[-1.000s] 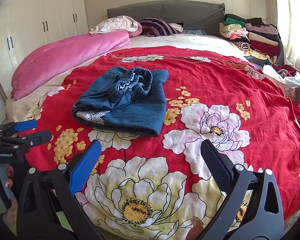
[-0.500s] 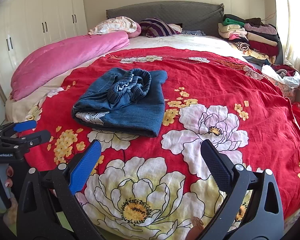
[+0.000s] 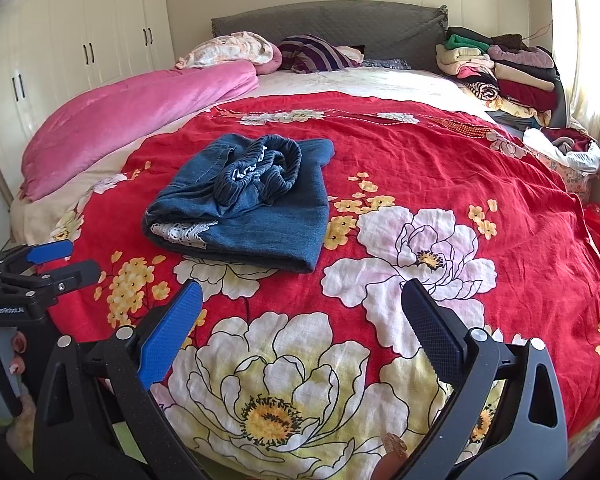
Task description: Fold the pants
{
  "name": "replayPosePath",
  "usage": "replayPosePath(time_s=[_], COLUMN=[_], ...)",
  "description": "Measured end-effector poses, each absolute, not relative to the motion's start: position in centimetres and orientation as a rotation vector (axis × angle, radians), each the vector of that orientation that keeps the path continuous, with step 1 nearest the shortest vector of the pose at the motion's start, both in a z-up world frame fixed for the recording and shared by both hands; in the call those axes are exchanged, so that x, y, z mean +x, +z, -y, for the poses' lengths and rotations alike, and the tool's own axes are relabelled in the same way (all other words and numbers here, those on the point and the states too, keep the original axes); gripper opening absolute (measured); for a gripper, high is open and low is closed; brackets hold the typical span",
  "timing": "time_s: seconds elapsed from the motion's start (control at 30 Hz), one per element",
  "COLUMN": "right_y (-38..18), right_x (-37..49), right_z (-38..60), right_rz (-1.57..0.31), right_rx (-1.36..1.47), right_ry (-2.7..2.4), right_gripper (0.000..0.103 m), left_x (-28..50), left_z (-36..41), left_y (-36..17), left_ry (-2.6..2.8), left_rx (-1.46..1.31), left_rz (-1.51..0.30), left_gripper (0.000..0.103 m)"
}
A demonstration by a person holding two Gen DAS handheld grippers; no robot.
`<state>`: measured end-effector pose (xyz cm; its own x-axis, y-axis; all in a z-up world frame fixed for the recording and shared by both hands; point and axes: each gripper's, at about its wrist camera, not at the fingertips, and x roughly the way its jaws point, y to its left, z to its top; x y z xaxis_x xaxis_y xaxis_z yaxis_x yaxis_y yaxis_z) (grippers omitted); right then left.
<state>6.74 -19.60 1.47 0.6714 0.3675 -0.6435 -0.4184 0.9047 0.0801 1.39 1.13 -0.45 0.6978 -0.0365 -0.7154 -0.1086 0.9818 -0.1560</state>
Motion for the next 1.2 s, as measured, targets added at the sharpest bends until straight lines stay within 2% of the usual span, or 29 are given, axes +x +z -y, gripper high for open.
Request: replayPosePath(time_s=[0.9,1.03,1.2], right_y=[0.9,0.9,1.2], right_x=[7.4,8.1,11.0], right_z=[20.3,21.2,25.1], right_rz=[-0.721,-0.721,-0.716], right_rx=[-0.075,-0.073,-0.036], right_ry=[0.399,0.367,0.282], right_gripper=[0.094,0.094,0.094], left_x=[1.6,2.2,4.2], left_z=[-1.3,-2.8,-8.9], left_y=[-0.1,-0.4,-0.7], left_ry=[0.028,0.066,0.152], left_rx=[-0.174,-0.192,-0.266], left_rz=[-0.795,-0.823,-0.839], left_gripper=[0.099,0.099,0.099])
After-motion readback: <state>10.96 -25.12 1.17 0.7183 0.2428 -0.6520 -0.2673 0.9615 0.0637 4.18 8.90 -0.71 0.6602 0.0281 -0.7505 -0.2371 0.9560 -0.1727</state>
